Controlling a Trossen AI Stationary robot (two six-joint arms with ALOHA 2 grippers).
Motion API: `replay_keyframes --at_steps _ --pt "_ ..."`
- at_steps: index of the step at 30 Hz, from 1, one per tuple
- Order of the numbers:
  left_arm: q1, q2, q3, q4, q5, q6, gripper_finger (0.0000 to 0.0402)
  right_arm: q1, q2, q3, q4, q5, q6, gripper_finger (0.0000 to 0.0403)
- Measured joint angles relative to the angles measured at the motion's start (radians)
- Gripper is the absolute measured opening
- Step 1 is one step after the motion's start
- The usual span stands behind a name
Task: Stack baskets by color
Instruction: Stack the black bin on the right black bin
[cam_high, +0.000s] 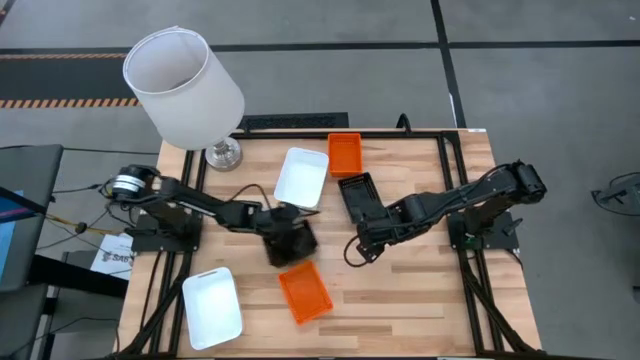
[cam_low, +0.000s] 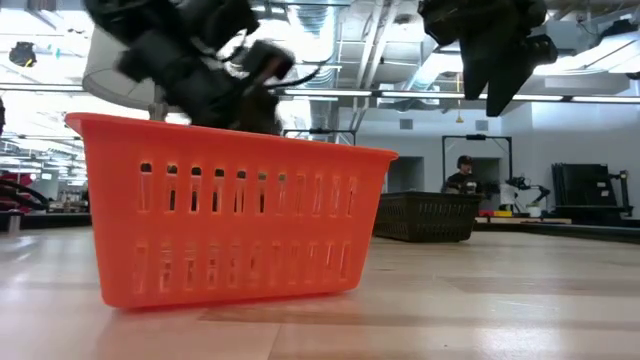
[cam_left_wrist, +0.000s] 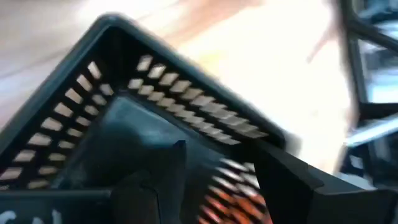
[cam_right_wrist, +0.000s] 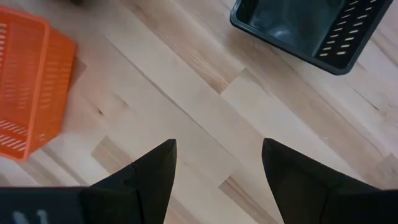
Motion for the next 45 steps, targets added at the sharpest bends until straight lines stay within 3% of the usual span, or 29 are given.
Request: replay_keyframes --at_steps 9,13,16,19,25,31,36,42,45 --pt "0.022 0.238 0.373 -0.006 0.109 0.206 0.0171 0.0 0.0 0.0 -0.083 0.026 0.016 0.026" --pt "0.06 0.287 0.509 -0.058 0.256 0.269 0.0171 0.018 -0.005 0.0 -0.105 0.027 0.048 0.026" --pt "0.087 0.277 0.584 -0.185 0.356 0.297 0.0171 0.037 -0.023 0.0 -0.115 0.027 0.086 0.026" --pt "0.111 0.24 0.648 -0.403 0.371 0.352 0.0171 0.061 -0.052 -0.001 -0.116 0.029 0.121 0.026" --pt "0.125 0.146 0.759 -0.913 0.222 0.474 0.0171 0.116 -0.093 -0.001 -0.067 0.07 0.139 0.026" --pt "0.051 -0.006 0.77 -1.26 0.073 0.421 0.0171 0.08 -0.03 -0.011 0.204 0.083 0.074 0.026" --pt "-0.05 -0.14 0.767 -1.405 -0.085 0.234 0.0171 -0.008 0.088 -0.013 0.38 0.011 -0.028 0.026" --pt "-0.14 -0.262 0.768 -1.425 -0.263 0.013 0.0171 -0.101 0.213 -0.013 0.516 -0.039 -0.099 0.026" --pt "-0.169 -0.297 0.768 -1.433 -0.302 -0.05 0.0171 -0.131 0.261 -0.013 0.526 -0.047 -0.104 0.026"
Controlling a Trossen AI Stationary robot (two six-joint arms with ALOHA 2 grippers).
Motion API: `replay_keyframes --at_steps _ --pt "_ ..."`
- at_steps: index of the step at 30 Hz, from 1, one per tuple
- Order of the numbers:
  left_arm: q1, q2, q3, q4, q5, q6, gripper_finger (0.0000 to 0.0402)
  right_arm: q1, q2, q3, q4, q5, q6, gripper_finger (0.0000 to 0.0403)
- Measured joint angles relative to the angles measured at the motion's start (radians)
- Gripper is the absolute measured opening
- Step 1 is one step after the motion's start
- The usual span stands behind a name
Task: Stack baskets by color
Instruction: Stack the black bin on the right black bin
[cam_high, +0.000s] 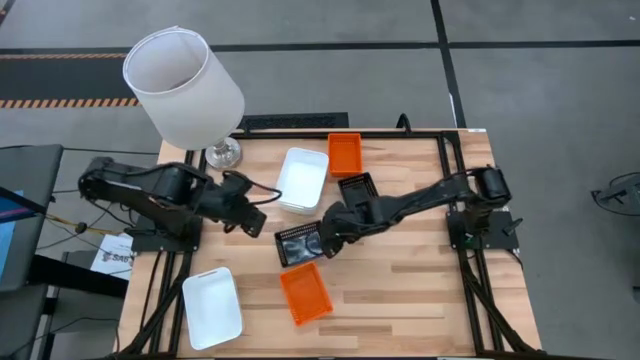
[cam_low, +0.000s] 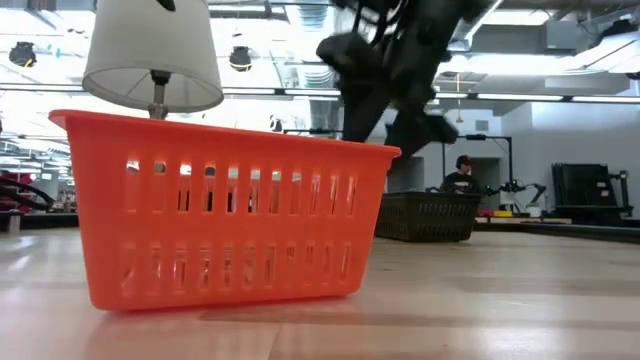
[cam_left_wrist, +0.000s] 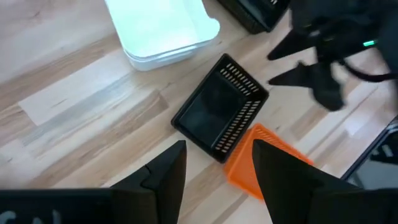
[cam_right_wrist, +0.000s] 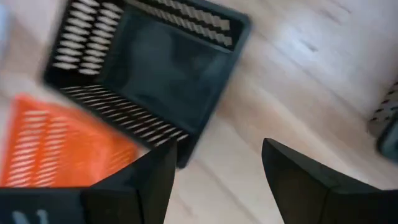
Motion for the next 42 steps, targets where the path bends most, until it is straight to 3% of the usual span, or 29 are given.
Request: replay_keyframes --at_steps 12,15,18,23,26,35,42 --pt "-0.077 -0.026 0.0 -0.047 -0.03 -0.077 0.0171 -0.057 0.132 0.006 0.143 -0.076 -0.027 0.0259" --pt "-0.081 -0.026 0.0 -0.049 -0.039 -0.077 0.0171 -0.056 0.144 0.01 0.154 -0.092 -0.02 0.0241" --pt "-0.081 -0.026 0.0 -0.059 -0.043 -0.077 0.0171 -0.061 0.145 0.007 0.11 -0.11 0.001 0.0189" --pt "-0.081 -0.026 0.0 -0.069 -0.053 -0.072 0.0171 -0.082 0.146 0.007 0.123 -0.137 -0.022 0.0035" --pt "-0.081 -0.026 0.0 -0.08 -0.054 -0.07 0.0171 -0.091 0.135 0.007 0.114 -0.149 -0.032 0.0018" --pt "-0.094 -0.026 0.0 -0.119 -0.054 -0.053 0.0171 -0.149 -0.057 0.008 0.033 -0.194 -0.09 0.0011" --pt "-0.094 -0.026 0.0 -0.129 -0.076 -0.023 0.0171 -0.295 -0.297 0.008 -0.232 -0.196 -0.424 0.0006"
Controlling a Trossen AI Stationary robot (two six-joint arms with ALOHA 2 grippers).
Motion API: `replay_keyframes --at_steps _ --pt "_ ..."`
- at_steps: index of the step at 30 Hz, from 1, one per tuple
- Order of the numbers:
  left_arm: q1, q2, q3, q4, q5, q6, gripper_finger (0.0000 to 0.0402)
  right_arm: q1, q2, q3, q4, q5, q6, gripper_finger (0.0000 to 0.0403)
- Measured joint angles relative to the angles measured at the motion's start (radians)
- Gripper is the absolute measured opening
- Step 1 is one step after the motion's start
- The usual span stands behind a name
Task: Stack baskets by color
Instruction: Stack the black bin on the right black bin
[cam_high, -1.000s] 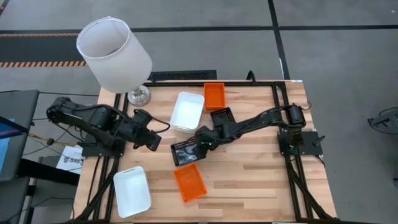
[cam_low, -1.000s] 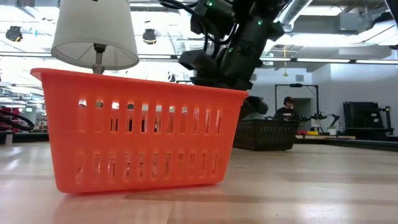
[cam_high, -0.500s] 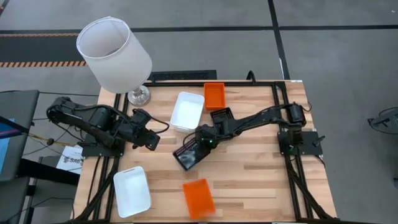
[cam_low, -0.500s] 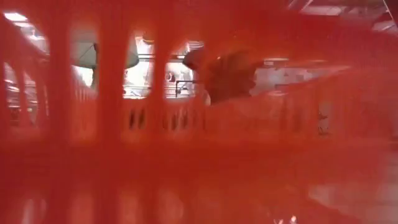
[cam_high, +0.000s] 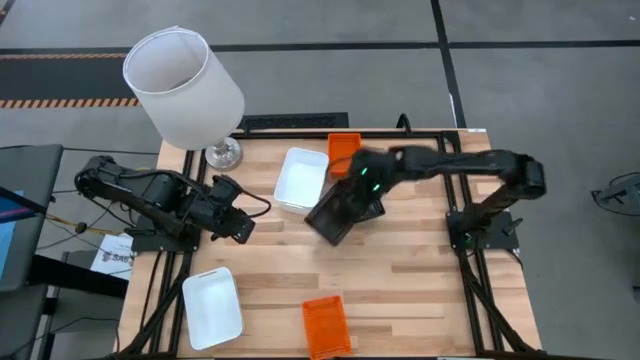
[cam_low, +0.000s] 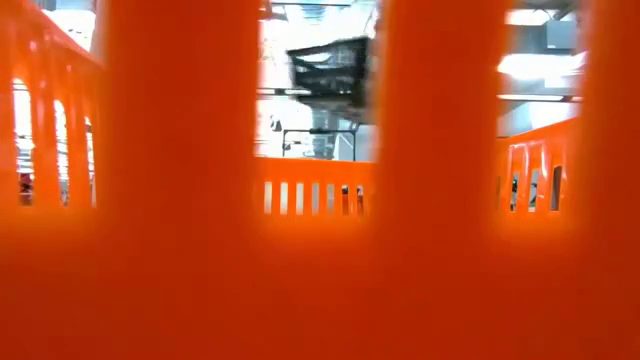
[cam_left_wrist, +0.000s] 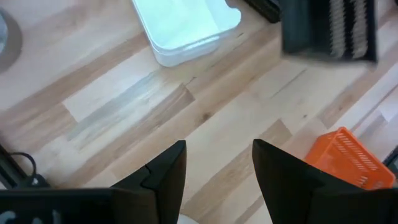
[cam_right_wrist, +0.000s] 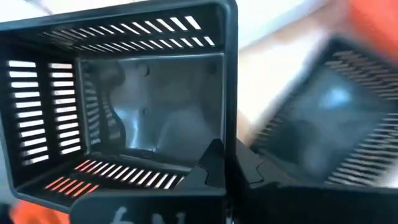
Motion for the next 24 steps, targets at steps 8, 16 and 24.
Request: replay_keyframes --at_steps 8,16,24 --pt "0.002 0.0 0.0 -0.003 -0.056 0.022 0.0171 -0.276 -0.071 0.0 -0.182 0.007 -0.627 0.0006" --pt "0.002 0.0 0.0 -0.003 -0.067 -0.007 0.0171 -0.397 0.032 0.032 -0.196 0.01 -1.091 0.0005" --pt "0.002 0.0 0.0 -0.004 -0.089 -0.048 0.0171 -0.378 0.185 0.188 -0.249 0.031 -1.233 0.0005"
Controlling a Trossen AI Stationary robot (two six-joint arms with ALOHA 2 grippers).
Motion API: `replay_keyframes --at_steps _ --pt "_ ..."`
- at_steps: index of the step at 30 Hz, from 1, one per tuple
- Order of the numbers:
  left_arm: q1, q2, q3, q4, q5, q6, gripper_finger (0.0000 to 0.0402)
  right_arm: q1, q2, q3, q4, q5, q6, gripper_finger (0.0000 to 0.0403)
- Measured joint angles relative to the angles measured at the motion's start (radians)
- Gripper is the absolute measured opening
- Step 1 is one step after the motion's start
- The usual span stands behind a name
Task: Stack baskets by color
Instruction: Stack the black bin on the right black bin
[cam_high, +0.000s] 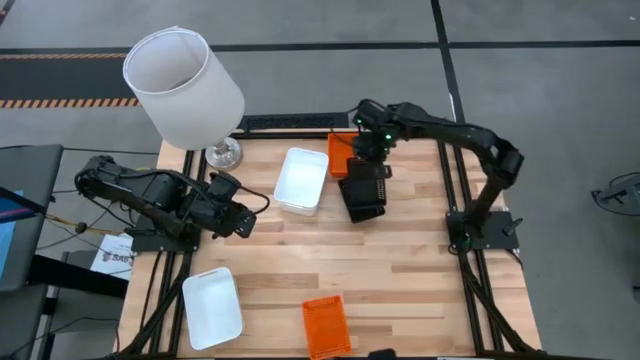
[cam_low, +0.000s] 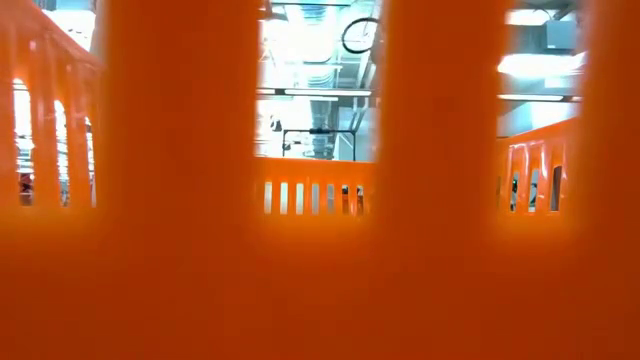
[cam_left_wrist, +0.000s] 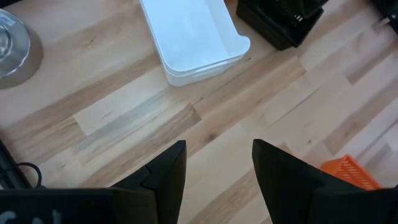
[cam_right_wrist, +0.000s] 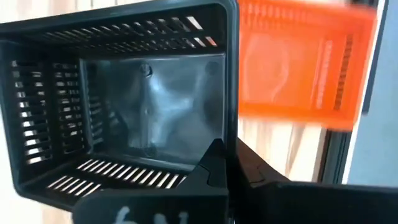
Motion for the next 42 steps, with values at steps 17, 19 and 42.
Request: replay_keyframes --at_steps 17,19,42 --pt "0.0 0.0 0.0 0.0 -0.031 -0.017 0.0171 0.103 0.107 0.126 -0.107 0.051 -0.117 0.0007" --pt "0.0 0.0 0.0 -0.001 -0.032 -0.017 0.0171 0.104 0.106 0.126 -0.11 0.05 -0.117 0.0007" --pt "0.0 0.0 0.0 -0.001 -0.034 -0.026 0.0171 0.109 0.108 0.082 -0.073 -0.002 -0.125 0.0009"
